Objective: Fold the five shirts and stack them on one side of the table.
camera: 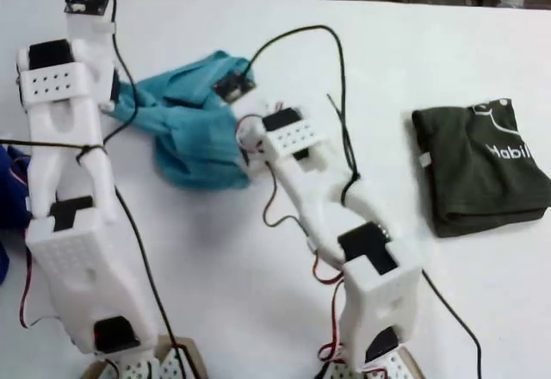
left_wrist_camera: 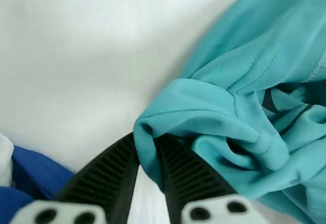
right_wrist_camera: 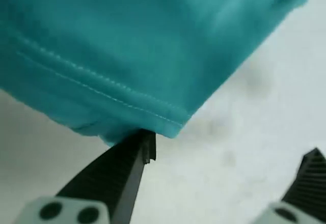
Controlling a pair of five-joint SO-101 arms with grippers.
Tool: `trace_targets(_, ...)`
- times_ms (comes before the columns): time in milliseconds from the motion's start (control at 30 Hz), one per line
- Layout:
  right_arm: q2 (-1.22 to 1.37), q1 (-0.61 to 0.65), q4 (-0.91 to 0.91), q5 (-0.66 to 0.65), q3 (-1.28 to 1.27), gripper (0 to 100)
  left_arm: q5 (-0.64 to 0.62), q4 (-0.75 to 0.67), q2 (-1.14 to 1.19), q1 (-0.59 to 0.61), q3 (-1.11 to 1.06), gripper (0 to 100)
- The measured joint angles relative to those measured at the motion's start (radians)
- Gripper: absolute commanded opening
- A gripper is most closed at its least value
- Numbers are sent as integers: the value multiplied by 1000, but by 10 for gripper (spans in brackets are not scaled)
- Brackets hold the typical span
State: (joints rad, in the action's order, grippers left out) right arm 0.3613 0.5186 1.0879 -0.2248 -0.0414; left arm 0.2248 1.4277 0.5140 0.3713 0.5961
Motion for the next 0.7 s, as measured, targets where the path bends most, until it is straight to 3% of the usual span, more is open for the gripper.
trace_targets(433, 0, -20, -35, 416, 0, 392, 0, 0, 0, 2, 0, 31)
trace_targets(700, 0, -12, -29, 454, 0, 165, 0, 31, 0, 2, 0, 31)
